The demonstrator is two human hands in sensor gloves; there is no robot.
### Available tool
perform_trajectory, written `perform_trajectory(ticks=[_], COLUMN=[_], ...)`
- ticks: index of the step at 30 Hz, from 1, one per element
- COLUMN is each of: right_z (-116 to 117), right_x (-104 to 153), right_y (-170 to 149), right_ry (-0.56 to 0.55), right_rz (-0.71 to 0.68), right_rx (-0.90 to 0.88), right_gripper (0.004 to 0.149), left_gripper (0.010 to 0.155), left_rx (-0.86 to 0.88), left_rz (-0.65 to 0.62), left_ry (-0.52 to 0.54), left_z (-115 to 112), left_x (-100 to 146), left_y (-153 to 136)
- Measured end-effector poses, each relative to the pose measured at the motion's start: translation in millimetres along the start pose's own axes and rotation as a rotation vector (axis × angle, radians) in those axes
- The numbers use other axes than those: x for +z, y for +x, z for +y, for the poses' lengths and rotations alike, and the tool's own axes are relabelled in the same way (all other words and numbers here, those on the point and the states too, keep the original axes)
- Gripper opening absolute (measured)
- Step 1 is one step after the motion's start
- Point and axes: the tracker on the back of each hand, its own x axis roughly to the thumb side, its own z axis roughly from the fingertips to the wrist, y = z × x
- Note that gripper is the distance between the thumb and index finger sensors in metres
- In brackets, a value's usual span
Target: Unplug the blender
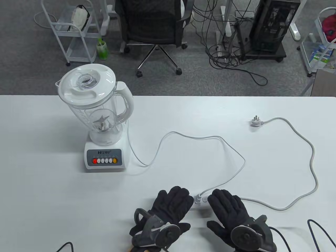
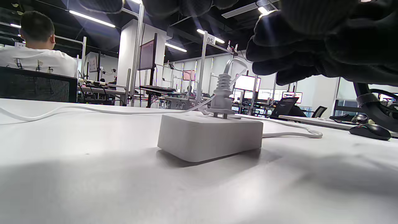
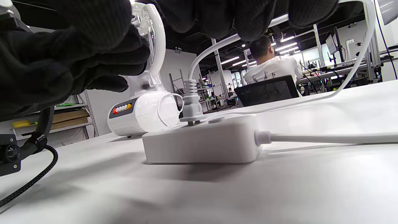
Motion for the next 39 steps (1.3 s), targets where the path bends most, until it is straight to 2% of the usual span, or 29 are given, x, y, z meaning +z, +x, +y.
perform_trajectory(ticks=[16, 22, 25, 29, 34, 39], right_z=[0.0, 0.3, 0.6, 1.3, 1.3, 1.2], right_x=[-0.9, -1.3, -1.7, -1.9, -2.0, -1.9], right_y=[-1.7, -1.3, -1.2, -1.2, -0.8, -0.9], right_ry=[0.009, 0.018, 0.021, 0.030, 0.036, 0.032], right_rz=[0.013, 0.014, 0.014, 0.015, 0.014, 0.013], right_rx=[-0.013, -0.013, -0.016, -0.018, -0.018, -0.021], right_gripper=[0.080, 0.080, 0.080, 0.080, 0.080, 0.080], left_gripper=[0.092, 0.094, 0.095, 0.097, 0.101, 0.101], left_rx=[-0.044, -0.087, -0.095, -0.158, -0.137, -0.157], left_rz=[0.014, 0.017, 0.045, 0.101, 0.176, 0.189], left_ry=[-0.022, -0.048, -0.113, -0.257, -0.405, -0.448], left_z=[-3.1, -6.3, -7.9, -14.6, -28.2, -43.3], left_x=[-1.2, -10.8, -23.6, -46.5, -67.6, -77.3], left_y=[4.2, 8.3, 4.9, -6.8, -16.9, -17.5])
